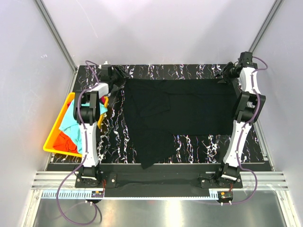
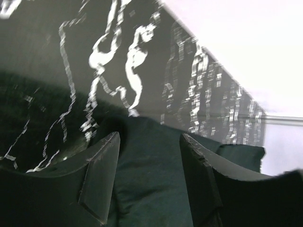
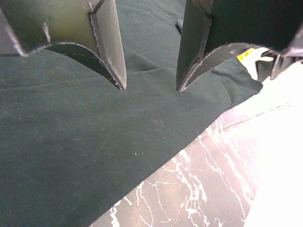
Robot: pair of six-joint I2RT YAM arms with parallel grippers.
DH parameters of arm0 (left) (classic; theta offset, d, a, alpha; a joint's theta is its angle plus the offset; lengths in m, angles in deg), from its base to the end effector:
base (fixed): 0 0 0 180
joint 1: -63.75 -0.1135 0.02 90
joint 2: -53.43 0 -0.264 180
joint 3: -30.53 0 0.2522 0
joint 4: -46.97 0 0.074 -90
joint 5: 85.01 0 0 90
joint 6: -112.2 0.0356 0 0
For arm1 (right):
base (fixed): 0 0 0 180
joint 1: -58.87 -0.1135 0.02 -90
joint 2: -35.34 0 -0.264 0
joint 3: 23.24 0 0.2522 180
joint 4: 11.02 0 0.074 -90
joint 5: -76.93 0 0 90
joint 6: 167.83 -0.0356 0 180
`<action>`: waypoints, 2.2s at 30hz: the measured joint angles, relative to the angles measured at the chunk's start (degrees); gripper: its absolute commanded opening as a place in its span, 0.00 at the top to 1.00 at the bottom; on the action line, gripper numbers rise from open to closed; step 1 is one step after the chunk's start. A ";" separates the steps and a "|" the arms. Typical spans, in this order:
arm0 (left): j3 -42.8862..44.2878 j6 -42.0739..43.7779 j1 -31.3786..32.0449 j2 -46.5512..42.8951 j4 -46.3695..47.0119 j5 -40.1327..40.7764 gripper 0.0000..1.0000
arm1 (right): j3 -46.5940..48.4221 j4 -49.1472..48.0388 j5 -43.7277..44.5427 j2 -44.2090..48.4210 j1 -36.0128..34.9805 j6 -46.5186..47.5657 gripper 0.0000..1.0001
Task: Fold and stack the t-shirts
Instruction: Fold the tshirt
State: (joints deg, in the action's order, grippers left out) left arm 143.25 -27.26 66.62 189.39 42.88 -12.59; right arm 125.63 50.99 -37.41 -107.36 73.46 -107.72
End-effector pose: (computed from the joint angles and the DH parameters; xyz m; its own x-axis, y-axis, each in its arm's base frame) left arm 0.5362 -0.0376 0.1480 -0.5380 -0.6984 -0.4720 -0.1433 0.6276 -0.7653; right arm 0.5268 -0.1220 0.2125 -0.6915 0.6492 -0.3169 0.4039 0.7111 0.5755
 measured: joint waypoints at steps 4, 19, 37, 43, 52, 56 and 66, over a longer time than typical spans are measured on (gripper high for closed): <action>0.13 -0.90 0.37 1.07 -2.43 1.16 0.44 | 0.00 -0.26 -0.52 -0.11 0.22 -0.17 0.46; 2.67 -5.90 0.04 4.70 -2.05 0.55 0.85 | 2.29 -4.55 -2.69 -9.62 1.33 -3.69 0.69; 4.96 -5.46 -1.20 6.60 -1.53 0.94 1.00 | 1.42 -6.73 0.50 -9.88 3.65 -7.98 0.85; 7.02 -5.62 -1.53 7.67 -1.57 1.03 1.00 | 1.40 -6.78 0.63 -9.97 3.65 -10.21 0.85; 9.49 -4.09 -1.60 7.80 -4.07 0.39 0.81 | 1.92 -6.82 -1.16 -10.08 3.23 -10.91 0.59; 10.29 -0.52 -1.99 7.34 -5.90 0.09 0.49 | 6.69 -3.28 -0.24 -10.21 2.19 -8.63 0.44; -3.10 8.11 -1.36 -14.47 -15.30 3.32 0.48 | 2.23 8.83 12.66 3.98 0.48 -1.01 0.32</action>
State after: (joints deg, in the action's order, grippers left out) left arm 140.15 -19.15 65.27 174.92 27.58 -9.27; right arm 127.85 59.82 -24.76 -103.38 73.94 -108.73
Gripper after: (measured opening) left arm 0.551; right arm 0.677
